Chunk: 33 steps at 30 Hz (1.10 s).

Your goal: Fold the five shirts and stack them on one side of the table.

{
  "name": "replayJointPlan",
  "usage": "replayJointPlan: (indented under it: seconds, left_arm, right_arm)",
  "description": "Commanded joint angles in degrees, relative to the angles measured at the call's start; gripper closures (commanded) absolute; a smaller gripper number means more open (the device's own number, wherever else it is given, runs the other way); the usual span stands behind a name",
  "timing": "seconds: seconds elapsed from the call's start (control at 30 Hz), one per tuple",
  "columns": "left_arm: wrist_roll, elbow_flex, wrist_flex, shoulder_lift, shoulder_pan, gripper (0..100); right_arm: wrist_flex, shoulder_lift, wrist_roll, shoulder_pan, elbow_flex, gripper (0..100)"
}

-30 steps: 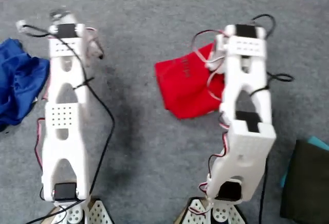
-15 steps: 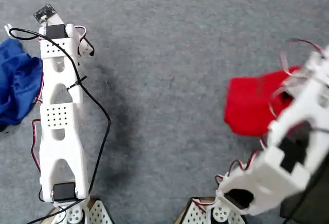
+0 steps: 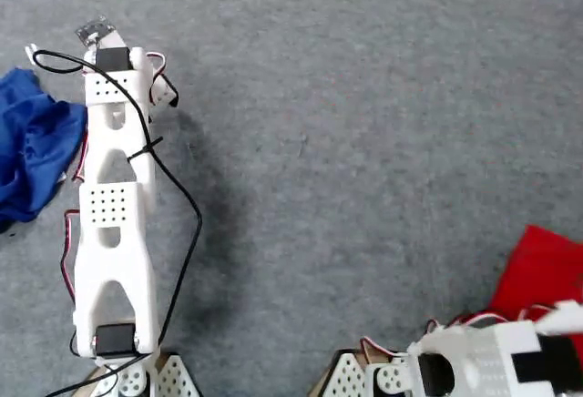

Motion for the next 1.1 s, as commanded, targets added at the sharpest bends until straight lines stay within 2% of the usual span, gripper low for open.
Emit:
replayJointPlan:
  seconds: [0.0, 0.27, 0.33, 0.43, 0.53, 0.63, 0.8, 0.93, 1.07]
  left_arm:
    - [0.26, -1.05, -0.62, -0.84, 0.97, 80]
    - [0.26, -1.05, -0.62, -0.4, 1.14, 80]
    - [0.26, -1.05, -0.35, -0.4, 1.14, 80]
    - [-0.53, -1.32, 0.88, -1.1, 1.05, 80]
    - [-5.1, -7.47, 5.54, -1.89, 1.05, 80]
    - [-8.26, -13.71, 8.26, -2.51, 0.7, 80]
    - [-13.54, -13.27, 8.26, -7.08, -0.53, 80]
    - [-17.41, -7.12, 8.44, -14.46, -2.9, 80]
    - [-23.3, 3.87, 8.44, -28.26, -4.57, 80]
  right_arm:
    - [-0.88, 2.33, 3.08, 4.44, -4.0, 99.3]
    - [-0.7, 9.01, 4.4, 7.16, -12.62, 97.1]
    - [0.18, 9.71, 4.66, 7.16, -13.76, 90.5]
    - [1.05, 9.89, 4.66, 6.64, -14.29, 74.7]
    - [1.85, 9.63, 4.75, 5.49, -14.64, 58.9]
    - [2.37, 9.54, 4.75, 4.44, -14.64, 49.3]
    - [2.46, 5.76, 4.75, 2.51, -14.64, 50.4]
    - [2.46, -0.22, 4.84, 1.01, -14.46, 50.8]
    - [2.46, -7.6, 7.21, -1.27, -14.11, 50.8]
